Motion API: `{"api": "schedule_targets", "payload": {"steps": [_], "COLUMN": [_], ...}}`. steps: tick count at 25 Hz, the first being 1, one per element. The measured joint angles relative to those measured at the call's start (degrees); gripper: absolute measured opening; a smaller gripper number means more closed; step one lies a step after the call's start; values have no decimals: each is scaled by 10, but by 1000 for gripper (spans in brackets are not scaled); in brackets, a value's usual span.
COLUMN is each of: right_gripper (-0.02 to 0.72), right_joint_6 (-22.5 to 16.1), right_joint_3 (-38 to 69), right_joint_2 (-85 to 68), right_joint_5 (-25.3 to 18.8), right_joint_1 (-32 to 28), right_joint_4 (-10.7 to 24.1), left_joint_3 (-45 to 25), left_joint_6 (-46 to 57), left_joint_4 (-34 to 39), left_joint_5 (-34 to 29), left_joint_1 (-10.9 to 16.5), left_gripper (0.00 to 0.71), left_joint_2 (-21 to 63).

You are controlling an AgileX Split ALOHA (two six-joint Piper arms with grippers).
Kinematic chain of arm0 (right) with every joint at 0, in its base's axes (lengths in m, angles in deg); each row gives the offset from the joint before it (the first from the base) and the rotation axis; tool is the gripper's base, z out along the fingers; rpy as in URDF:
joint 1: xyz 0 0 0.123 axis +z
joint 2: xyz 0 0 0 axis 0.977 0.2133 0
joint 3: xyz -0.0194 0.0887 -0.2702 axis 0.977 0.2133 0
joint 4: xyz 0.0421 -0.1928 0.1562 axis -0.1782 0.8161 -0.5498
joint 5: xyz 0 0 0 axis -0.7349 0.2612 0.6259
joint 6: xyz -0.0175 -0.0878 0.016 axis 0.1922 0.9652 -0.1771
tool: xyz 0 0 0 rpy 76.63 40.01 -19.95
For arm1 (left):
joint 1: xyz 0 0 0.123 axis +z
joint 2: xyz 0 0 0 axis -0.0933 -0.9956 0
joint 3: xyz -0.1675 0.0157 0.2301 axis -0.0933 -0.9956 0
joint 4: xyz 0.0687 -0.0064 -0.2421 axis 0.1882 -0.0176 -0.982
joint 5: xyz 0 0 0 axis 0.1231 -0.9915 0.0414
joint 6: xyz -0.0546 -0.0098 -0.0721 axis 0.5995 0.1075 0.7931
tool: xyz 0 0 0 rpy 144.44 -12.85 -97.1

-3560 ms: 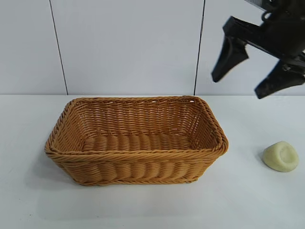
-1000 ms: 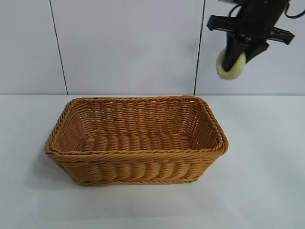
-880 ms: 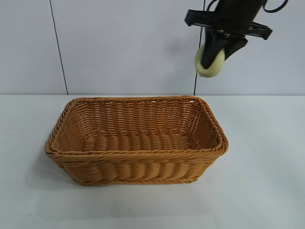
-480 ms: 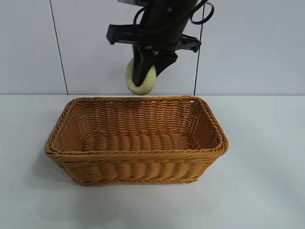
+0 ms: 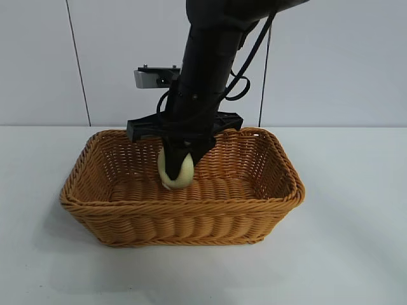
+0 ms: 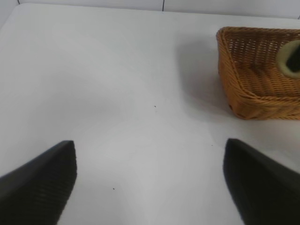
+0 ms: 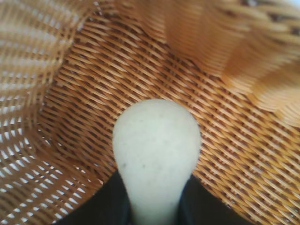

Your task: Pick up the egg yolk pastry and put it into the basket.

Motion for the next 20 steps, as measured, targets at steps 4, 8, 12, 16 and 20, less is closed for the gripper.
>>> {"api": "schedule_targets", "payload": {"steps": [4, 8, 12, 16, 20], "right_gripper": [427, 671, 687, 685, 685], "right_joint_6": [-2, -2, -38, -79, -84], "right_joint_3": [0, -12, -63, -116, -136], "right_joint_2": [-2, -14, -30, -36, -38], "right_joint_5": [-4, -37, -86, -143, -167], "right_joint_1": [0, 0, 0, -20, -71], "right_joint_4": [0, 10, 58, 117, 128], "left_joint_3": [0, 0, 0, 0, 0], "left_joint_6": [0, 0, 0, 0, 0], "left_joint_4": [0, 0, 0, 0, 0], "left_joint_5": [0, 0, 0, 0, 0], "left_joint_1": [0, 0, 0, 0, 0], "left_gripper": [661, 661, 661, 661, 661], "left_joint_2": [0, 0, 0, 0, 0]}}
